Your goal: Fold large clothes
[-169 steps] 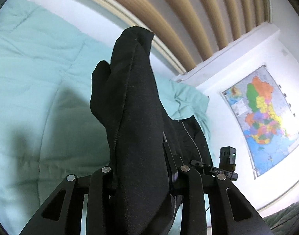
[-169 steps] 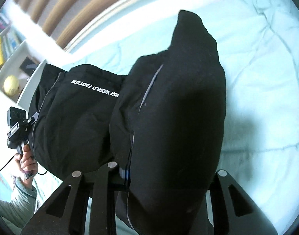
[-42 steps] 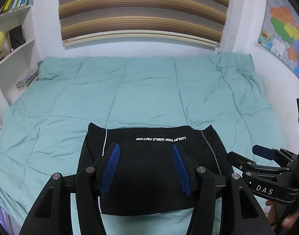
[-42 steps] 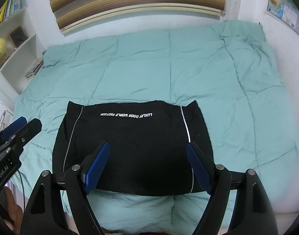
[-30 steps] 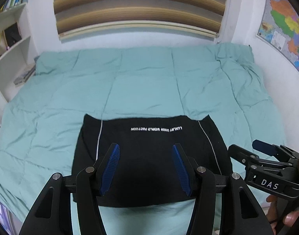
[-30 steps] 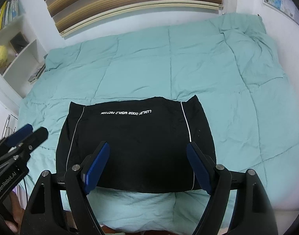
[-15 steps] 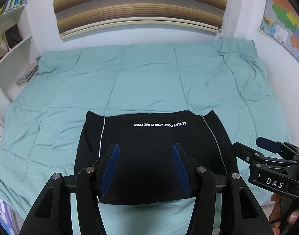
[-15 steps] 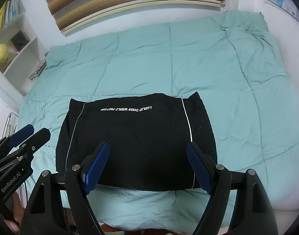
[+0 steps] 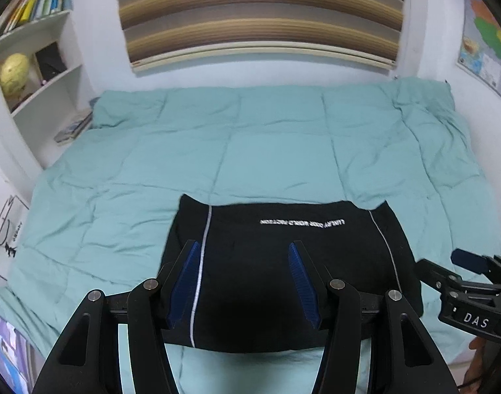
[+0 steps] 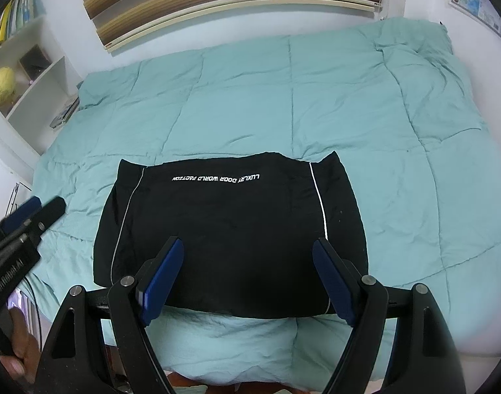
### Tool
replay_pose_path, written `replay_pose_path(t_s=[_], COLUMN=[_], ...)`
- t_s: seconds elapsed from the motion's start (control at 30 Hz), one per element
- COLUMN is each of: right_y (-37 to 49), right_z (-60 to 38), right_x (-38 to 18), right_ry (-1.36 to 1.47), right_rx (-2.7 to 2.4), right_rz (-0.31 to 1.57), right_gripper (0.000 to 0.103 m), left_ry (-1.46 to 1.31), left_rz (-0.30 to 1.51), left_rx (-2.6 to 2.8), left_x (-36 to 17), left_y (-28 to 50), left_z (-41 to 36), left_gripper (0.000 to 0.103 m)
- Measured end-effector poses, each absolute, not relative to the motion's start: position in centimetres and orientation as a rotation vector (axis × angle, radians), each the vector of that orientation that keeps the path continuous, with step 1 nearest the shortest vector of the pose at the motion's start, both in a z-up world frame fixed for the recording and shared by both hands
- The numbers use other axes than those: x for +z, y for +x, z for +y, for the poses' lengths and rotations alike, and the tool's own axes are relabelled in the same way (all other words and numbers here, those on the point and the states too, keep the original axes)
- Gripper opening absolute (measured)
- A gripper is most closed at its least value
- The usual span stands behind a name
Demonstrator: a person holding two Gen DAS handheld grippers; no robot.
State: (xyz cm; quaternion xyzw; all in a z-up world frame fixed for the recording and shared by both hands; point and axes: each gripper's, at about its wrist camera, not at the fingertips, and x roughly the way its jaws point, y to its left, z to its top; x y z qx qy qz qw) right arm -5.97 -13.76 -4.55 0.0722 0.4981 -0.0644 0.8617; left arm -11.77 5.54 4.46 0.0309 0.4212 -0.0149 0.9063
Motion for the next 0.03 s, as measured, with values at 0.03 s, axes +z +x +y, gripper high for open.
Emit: replay_pose_path(t_s=[0.03], right_y=[-5.97], right_z=[-13.74], right_x=[-4.58], right_ry=[0.151], right_rx=[-0.135], right_rz=[1.046], right_gripper=[0.083], left_ry=[0.07], left_rz=[0.872], left_rx=[-0.032], left_x=[4.43], left_y=[-11.68], left_z=[5.63], left_gripper=[0.058])
